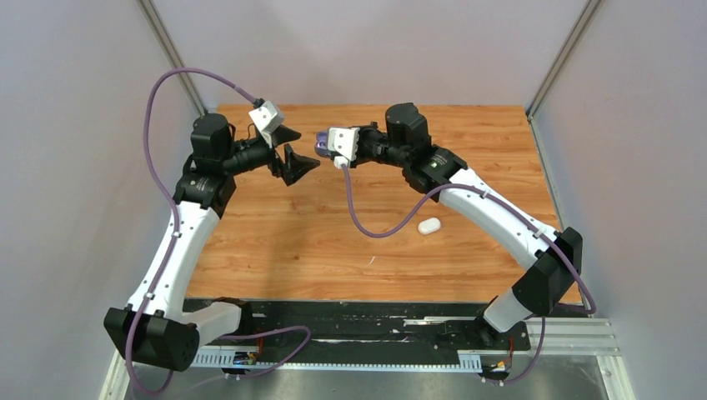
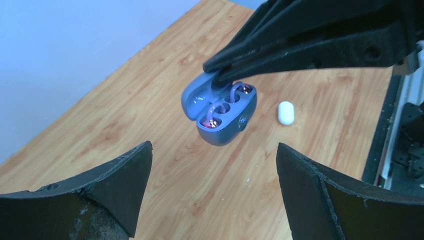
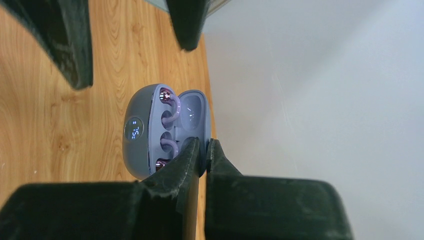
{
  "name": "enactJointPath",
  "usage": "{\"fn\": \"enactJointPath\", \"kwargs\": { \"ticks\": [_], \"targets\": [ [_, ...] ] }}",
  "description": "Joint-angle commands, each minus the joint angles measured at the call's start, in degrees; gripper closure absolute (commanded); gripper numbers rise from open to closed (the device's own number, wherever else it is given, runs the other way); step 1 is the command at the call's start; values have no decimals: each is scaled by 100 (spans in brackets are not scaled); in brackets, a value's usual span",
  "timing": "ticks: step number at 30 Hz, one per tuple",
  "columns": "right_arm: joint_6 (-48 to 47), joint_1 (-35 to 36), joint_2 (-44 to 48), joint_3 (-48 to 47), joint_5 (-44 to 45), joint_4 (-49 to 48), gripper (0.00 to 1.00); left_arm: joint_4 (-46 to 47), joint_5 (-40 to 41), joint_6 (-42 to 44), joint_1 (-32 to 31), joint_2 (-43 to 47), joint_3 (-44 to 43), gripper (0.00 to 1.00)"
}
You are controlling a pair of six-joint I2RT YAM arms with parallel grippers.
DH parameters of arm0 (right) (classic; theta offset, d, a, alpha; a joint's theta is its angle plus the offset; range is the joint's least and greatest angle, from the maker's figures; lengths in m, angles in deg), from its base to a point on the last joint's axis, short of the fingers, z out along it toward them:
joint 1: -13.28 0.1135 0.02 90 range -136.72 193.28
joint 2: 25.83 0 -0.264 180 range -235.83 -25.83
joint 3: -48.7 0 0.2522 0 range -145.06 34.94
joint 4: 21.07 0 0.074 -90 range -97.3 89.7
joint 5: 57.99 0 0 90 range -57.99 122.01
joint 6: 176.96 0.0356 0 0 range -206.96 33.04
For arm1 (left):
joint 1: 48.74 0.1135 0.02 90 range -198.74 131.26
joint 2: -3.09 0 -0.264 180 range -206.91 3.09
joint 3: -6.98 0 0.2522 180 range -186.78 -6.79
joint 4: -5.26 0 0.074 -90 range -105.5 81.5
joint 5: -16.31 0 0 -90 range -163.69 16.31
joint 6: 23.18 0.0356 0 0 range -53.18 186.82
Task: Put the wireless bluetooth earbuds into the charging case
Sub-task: Close the charging case.
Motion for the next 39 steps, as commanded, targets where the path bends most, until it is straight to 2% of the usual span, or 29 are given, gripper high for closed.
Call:
{"fn": "enactJointPath", "kwargs": {
  "ticks": [1,6,10,13,15,18,21,23,24,26,28,29,32,34,39],
  "targets": [
    [573,-34,-6,-416,-74,-87,100,1201,-458,-964,11,-102,250,4],
    [677,-23,33,-429,-128,-93,100,1944,-877,-1669,11,-298,362,12],
    [750,-31,24,-451,-164,-101,100,2463,-1249,-2231,11,-513,421,25],
    [843,-26,7,-502,-145,-134,100,2615,-1419,-2489,11,-647,413,27],
    [884,-27,1,-532,-123,-165,100,2647,-1443,-2530,11,-698,430,26],
    [863,-27,17,-522,-113,-194,100,2573,-1235,-2522,11,-697,446,15],
    [723,-26,60,-436,-60,-191,100,2449,-1365,-2462,53,-637,266,12],
    [707,-29,99,-392,-27,-199,100,2127,-1671,-2227,114,-578,41,11],
    [722,-33,130,-391,-36,-199,100,1570,-1742,-2056,133,-501,-51,10],
    [757,-31,185,-393,-126,-234,100,814,-1794,-1266,180,-419,-196,9],
    [822,-32,238,-360,-212,-342,100,741,-1963,-1235,201,-400,-83,8],
    [845,-29,278,-315,-267,-411,100,859,-2032,-1367,204,-437,58,9],
    [711,-29,489,21,-683,-675,100,2280,-2303,-2485,204,-576,384,12],
    [625,-21,674,363,-848,-1027,100,2789,-2270,-2797,204,-708,486,13],
    [632,-15,800,547,-897,-1209,100,2989,-2159,-2801,203,-788,451,13]
  ]
}}
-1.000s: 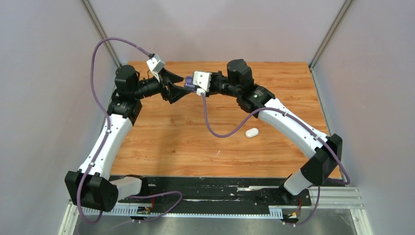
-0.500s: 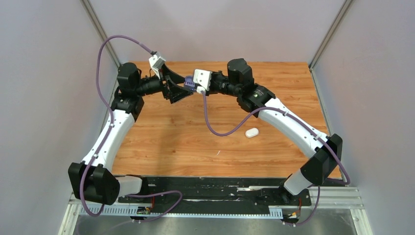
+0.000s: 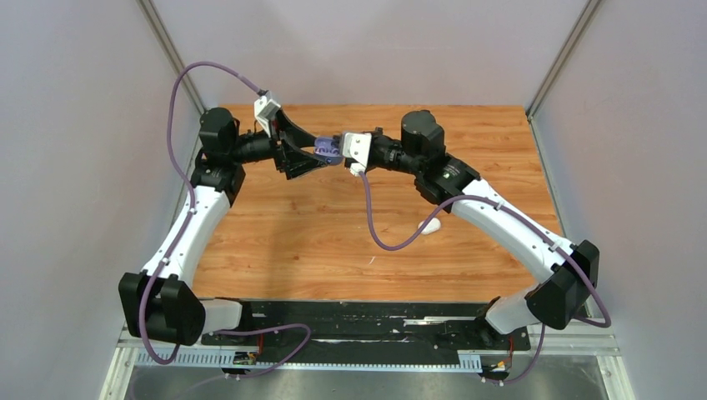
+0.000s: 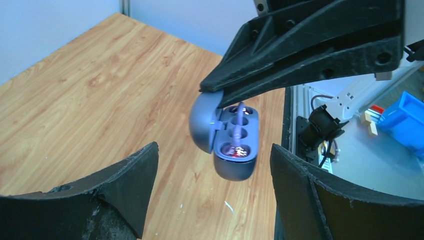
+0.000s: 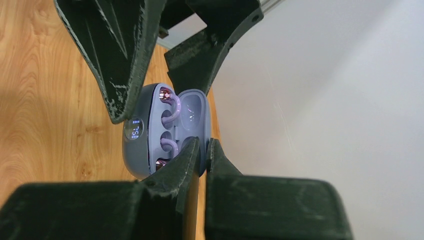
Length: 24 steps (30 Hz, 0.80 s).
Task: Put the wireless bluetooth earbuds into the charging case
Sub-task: Close the charging case.
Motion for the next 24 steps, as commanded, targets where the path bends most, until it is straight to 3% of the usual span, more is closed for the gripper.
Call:
{"fn": "enactJointPath", "kwargs": {
  "ticks": [1,9,14,19,24],
  "targets": [
    [-19,13,230,-7,-252,-577,100,642,-100,-275,23,0,-9,13],
    [166,21,83,-106,-15,-858,100,819,-279,-424,23,-17,168,28],
    [141,22,15,-126,0,-894,100,1228,-347,-737,14,-117,178,51],
    [36,72,-61,-111,104,-896,100,1482,-303,-967,-5,-176,133,40],
    [48,83,-156,-183,138,-894,100,1473,-338,-1000,-74,-195,92,43]
  ]
}}
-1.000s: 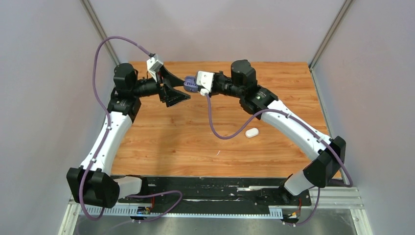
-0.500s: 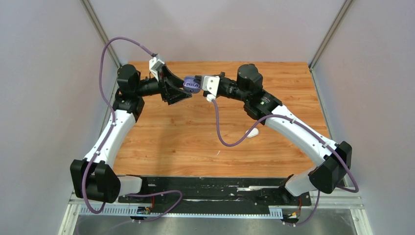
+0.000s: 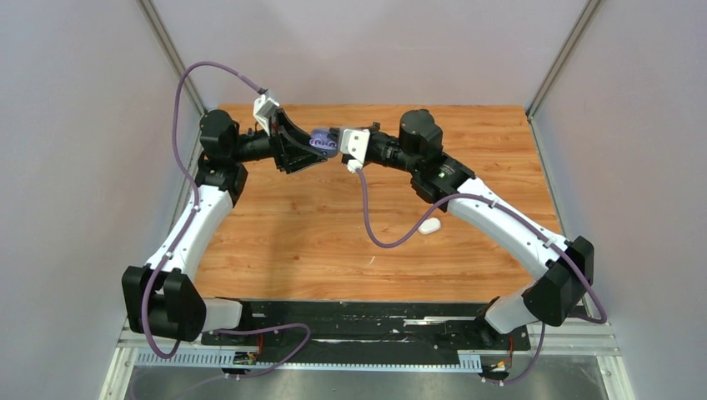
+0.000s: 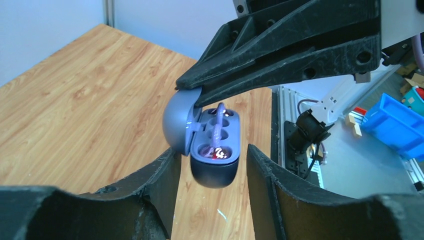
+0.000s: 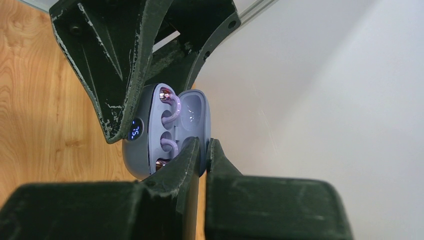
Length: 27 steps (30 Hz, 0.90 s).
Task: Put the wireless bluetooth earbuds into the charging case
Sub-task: Close the charging case.
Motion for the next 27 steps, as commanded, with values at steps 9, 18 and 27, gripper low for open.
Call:
{"fn": "enactJointPath", "kwargs": {
  "ticks": [9,18,27],
  "targets": [
    [114,68,-118,-261,170,-269,100,204,-178,-57,-93,-74,-144,83],
    [824,-39,-128,-766,-69,913,40,-296,-133,415,-91,-62,-220,100],
    [1996,-465,-207,-1609,-1349,2314,31,-1994,-303,2280,-94,-125,-619,100]
  ]
}}
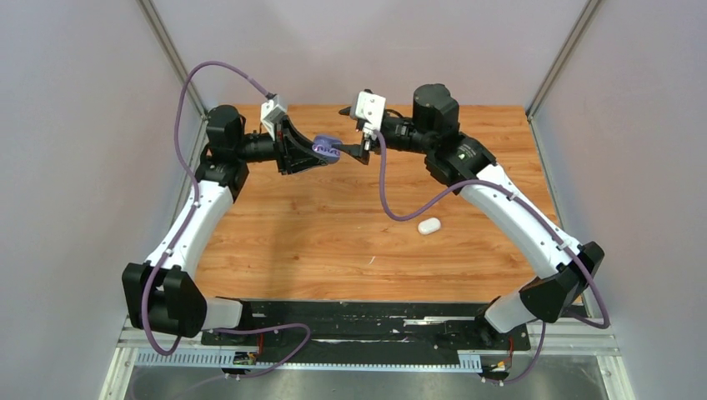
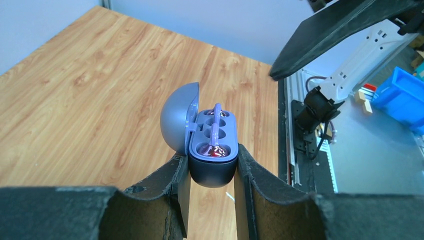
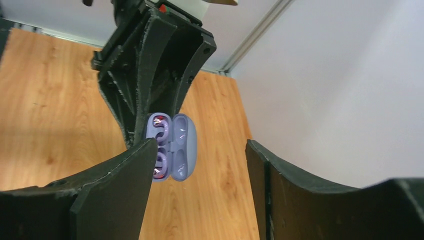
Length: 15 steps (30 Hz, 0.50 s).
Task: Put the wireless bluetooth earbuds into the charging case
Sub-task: Close the charging case.
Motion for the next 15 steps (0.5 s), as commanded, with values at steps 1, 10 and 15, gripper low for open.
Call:
{"fn": "enactJointPath", "kwargs": {
  "ticks": [1,10,15],
  "targets": [
    [785,-244,-130,-457,-1167,1131,30,-1087,-131,1359,-24,13,-396,100],
    [1346,-492,-824,-719,-1690,1502,11,-3737,73,4084,-434,78,-972,100],
    [1286,-483,-970,-791,-2073,1552,0,-3291,432,3728,-562,142,-815,100]
  ]
}}
